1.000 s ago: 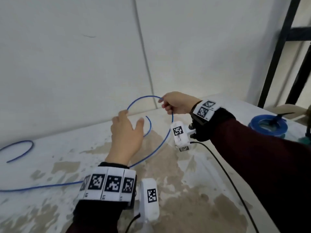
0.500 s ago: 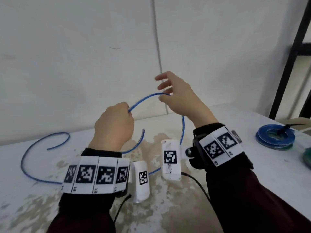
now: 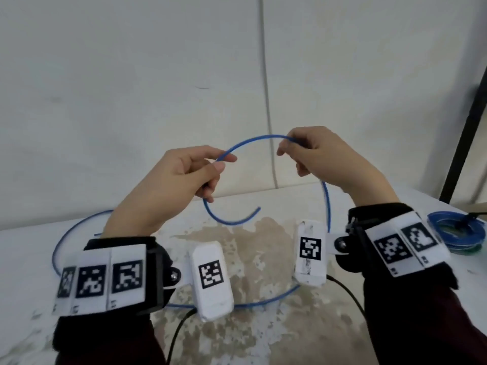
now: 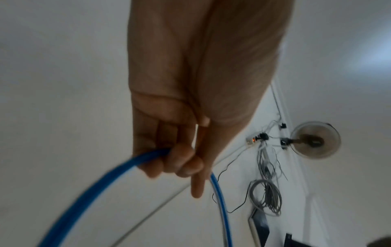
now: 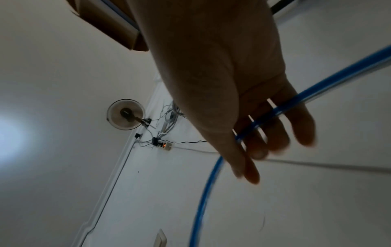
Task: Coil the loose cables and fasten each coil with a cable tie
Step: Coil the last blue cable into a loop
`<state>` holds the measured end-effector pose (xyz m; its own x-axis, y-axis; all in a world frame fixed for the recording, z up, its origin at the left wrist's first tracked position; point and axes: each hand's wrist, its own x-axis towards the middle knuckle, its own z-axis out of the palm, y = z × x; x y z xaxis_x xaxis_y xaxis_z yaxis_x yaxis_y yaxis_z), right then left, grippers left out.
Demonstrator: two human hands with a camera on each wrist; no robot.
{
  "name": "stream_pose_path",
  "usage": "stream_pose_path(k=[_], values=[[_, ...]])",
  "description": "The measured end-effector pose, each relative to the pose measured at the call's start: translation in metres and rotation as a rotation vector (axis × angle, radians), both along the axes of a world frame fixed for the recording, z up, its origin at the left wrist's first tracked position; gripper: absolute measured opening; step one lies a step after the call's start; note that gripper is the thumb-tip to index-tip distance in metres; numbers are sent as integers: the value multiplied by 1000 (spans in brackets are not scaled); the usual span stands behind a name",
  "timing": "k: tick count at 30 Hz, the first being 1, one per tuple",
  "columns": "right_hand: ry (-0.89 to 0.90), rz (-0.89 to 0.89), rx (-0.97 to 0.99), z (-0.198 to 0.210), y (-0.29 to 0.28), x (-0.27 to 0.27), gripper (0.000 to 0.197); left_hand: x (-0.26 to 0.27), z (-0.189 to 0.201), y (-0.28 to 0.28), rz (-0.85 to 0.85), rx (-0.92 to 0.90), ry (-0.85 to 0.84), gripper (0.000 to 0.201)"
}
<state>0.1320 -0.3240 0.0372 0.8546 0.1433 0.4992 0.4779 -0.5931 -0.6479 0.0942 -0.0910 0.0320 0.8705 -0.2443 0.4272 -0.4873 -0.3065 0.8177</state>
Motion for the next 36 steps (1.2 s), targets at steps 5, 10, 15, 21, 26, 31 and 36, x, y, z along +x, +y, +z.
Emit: stream_pose_path(k=[5,10,15,21,26,31,36], values=[[19,148,-170,10,22,-25,23,-3,2,-2,87,153,-94,20],[-148,165,-148,12,43,-30,29,-6,4,5,106,96,-106,17],[-246,40,111,14,38,-28,26,-5,1,14,119,142,38,21],[-108,43,36,12,39,-25,26,-10,5,16,87,-169,17,18],[43,181,167,15,42,-35,23,-10,8,3,-11,-531,104,17],[102,374,472,19,49,-39,20,-12,10,-13,-27,-652,64,15],[183,497,573,20,51,-41,24,-14,10,-28,-74,-563,59,20]])
